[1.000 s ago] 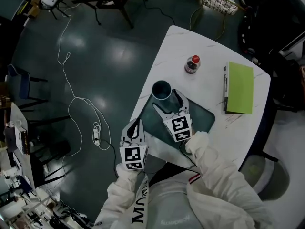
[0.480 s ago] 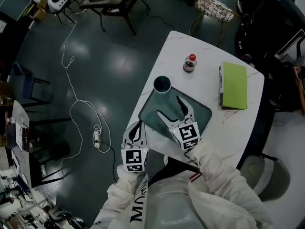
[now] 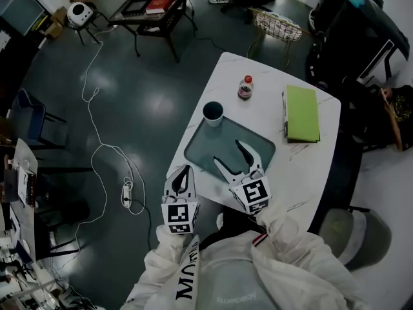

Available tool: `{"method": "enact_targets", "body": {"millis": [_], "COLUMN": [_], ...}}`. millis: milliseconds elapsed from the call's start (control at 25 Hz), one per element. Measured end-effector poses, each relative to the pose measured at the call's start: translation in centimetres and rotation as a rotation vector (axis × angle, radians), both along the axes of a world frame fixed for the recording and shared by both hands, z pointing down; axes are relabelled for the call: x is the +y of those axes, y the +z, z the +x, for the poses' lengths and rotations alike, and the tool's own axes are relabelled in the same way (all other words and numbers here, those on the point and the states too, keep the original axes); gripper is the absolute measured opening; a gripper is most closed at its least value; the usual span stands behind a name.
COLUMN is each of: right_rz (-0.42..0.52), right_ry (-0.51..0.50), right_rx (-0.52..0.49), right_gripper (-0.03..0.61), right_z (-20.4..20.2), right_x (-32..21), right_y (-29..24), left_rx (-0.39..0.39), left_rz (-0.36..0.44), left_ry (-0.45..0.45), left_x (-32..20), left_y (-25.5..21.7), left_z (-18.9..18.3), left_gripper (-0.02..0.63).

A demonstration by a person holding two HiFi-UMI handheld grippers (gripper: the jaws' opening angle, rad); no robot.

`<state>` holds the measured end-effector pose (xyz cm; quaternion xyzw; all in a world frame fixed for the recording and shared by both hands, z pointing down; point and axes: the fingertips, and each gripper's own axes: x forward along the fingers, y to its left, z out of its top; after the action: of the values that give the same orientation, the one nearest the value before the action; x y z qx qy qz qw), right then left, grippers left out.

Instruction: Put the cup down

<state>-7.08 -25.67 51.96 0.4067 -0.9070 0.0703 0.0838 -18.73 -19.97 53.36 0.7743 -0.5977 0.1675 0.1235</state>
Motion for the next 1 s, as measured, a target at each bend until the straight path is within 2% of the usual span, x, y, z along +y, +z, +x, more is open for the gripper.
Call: {"method": "enact_targets", "body": {"millis": [160, 640, 1000], "right_rz": [0.019, 0.071, 0.053], "right_ry": [-0.002, 0.069, 0.107], "right_rx": [0.020, 0.022, -0.026], "right_gripper": [0.302, 0.302, 0.302], "right_z": [0.4, 2.4, 3.3], "right_x": [2.4, 8.2, 12.6], "right_y": [-1.3, -4.5, -5.7], "left_rx": [0.010, 0.017, 0.037], "left_rz": [0.024, 0.096, 0.135], "left_ry": [0.003, 0.027, 0.052], "left_x": [1.3, 6.3, 10.1], "left_y": [-1.1, -4.4, -6.4], "left_z": [0.2, 0.5, 1.4], "left_gripper": [0.012, 0.012, 0.012]}}
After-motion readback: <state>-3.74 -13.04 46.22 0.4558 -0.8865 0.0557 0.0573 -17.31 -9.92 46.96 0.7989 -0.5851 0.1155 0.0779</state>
